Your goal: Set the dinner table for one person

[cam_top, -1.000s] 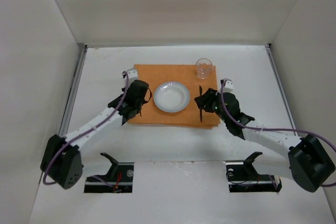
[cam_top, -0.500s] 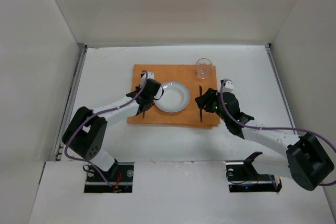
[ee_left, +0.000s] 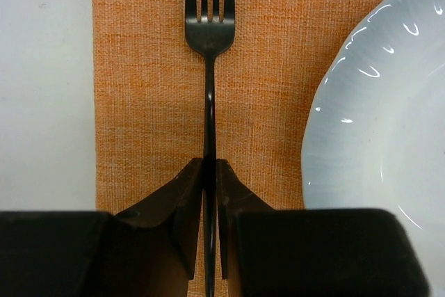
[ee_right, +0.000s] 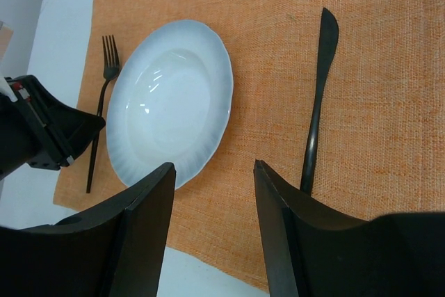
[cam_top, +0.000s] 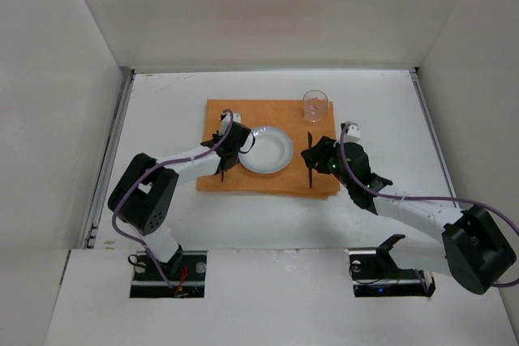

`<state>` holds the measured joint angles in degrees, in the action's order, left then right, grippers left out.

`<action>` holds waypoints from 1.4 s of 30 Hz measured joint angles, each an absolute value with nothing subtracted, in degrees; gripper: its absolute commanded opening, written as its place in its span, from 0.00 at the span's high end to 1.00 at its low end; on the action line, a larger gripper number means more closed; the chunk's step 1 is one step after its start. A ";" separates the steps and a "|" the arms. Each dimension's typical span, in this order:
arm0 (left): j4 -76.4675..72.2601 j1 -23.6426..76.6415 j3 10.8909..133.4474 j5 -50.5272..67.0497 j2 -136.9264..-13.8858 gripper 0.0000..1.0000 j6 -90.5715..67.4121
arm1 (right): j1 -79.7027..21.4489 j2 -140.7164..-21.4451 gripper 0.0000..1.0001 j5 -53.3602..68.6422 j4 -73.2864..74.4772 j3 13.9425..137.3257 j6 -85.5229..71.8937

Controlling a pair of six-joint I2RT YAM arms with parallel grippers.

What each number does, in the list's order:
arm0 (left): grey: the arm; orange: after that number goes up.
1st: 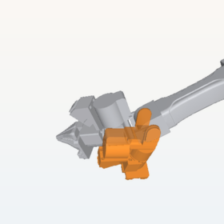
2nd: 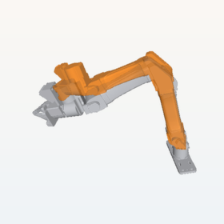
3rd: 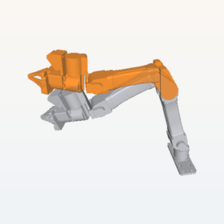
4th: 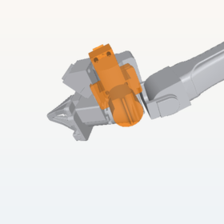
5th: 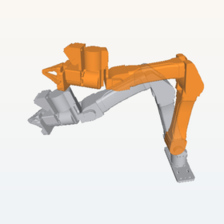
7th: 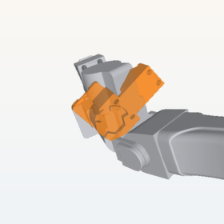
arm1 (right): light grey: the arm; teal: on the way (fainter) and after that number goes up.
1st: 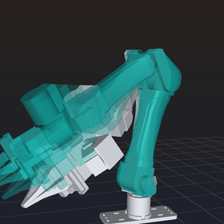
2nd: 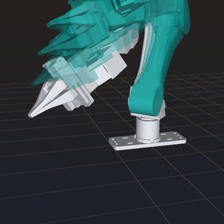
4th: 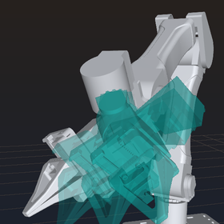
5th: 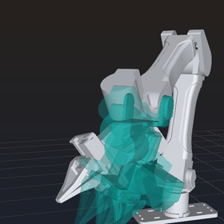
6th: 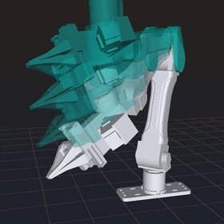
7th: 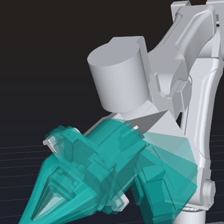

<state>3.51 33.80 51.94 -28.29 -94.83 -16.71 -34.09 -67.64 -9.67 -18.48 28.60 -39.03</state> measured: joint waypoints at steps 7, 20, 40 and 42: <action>2.17 33.65 51.94 -28.29 -95.02 0.82 -16.62 | -34.09 -67.64 0.45 -9.67 -18.48 28.60 -39.03; 2.59 33.65 46.76 -30.06 -82.02 0.68 -18.92 | -33.06 -66.39 0.90 -9.72 -18.52 27.90 -38.81; 13.10 9.43 22.04 -28.86 -39.62 0.61 -44.53 | -22.92 -51.46 0.45 -16.86 -20.08 17.72 -45.67; 13.23 8.29 21.69 -27.66 -41.21 0.59 -44.97 | -21.50 -50.41 0.44 -17.17 -20.12 16.71 -46.92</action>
<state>13.23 8.29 21.69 -27.66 -41.21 -44.97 -21.50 -50.41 -17.17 -20.12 16.71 -46.92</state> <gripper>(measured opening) 0.397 0.545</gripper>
